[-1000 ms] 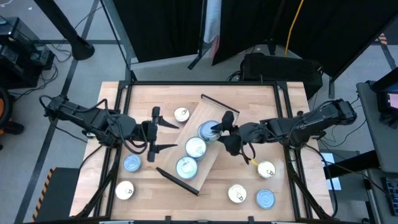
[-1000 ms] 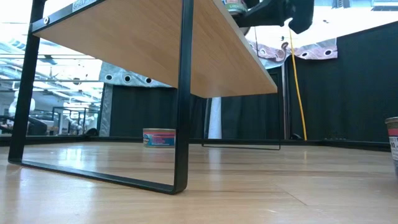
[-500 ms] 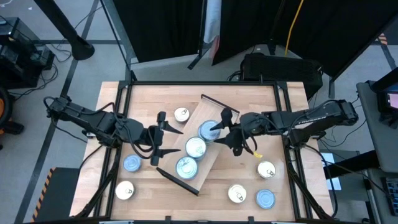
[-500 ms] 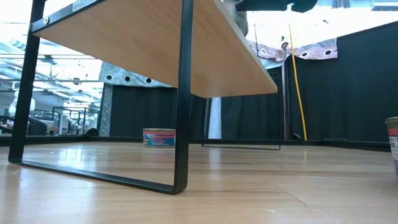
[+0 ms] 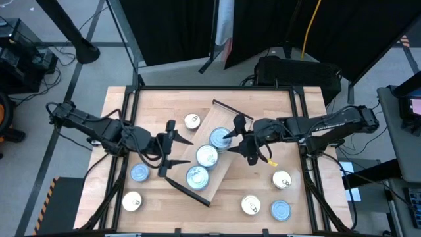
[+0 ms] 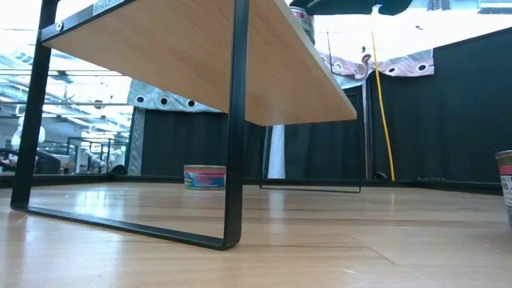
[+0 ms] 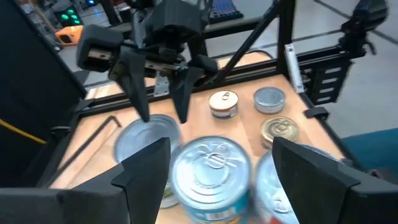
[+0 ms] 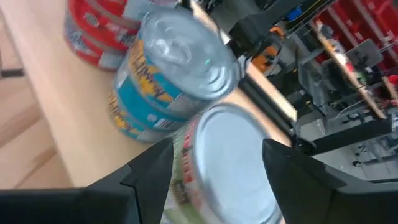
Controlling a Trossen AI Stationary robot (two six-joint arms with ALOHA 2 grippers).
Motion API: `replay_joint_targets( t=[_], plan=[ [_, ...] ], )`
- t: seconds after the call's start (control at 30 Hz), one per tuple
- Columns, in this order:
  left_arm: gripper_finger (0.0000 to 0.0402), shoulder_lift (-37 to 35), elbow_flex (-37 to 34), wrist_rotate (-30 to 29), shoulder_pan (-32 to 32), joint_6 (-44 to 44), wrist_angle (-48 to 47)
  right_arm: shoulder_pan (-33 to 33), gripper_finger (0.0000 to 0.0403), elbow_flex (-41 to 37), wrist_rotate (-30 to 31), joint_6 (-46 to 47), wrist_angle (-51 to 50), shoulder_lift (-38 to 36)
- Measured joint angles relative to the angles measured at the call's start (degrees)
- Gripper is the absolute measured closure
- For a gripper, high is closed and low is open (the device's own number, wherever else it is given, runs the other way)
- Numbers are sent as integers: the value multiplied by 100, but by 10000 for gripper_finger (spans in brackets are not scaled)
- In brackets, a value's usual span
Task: Stack canned seafood by type on shelf
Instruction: Stack the green tuna can on top of the other green tuna can on the shelf
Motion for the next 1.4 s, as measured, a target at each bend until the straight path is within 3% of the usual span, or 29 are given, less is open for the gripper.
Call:
replay_joint_targets(
  t=[0.17, 0.5, 0.63, 0.73, 1.03, 1.23, 1.4],
  plan=[
    [120, 0, 0, 58, -84, -186, 0, 7, 165, 0, 294, -118, -168, 58],
    [120, -2, 0, 49, -351, -915, -205, 265, 165, 0, 301, -33, -153, -74],
    [120, 25, 0, 30, -562, -2042, -904, 574, 165, -2, 338, 585, -288, -324],
    [120, 112, -2, -307, -841, -3209, -1569, 923, 165, -2, 747, 1328, -509, -606],
    [120, 698, -5, -886, -1845, -6955, -4158, 2110, 165, -1, 1144, 4415, -1591, -1142],
    [121, 934, -7, -910, -2503, -8293, -4836, 2815, 165, -2, 1152, 5877, -1964, -892],
    [132, 1130, -9, -891, -3072, -9366, -5506, 3169, 165, -2, 1245, 6355, -1808, -528]
  ],
)
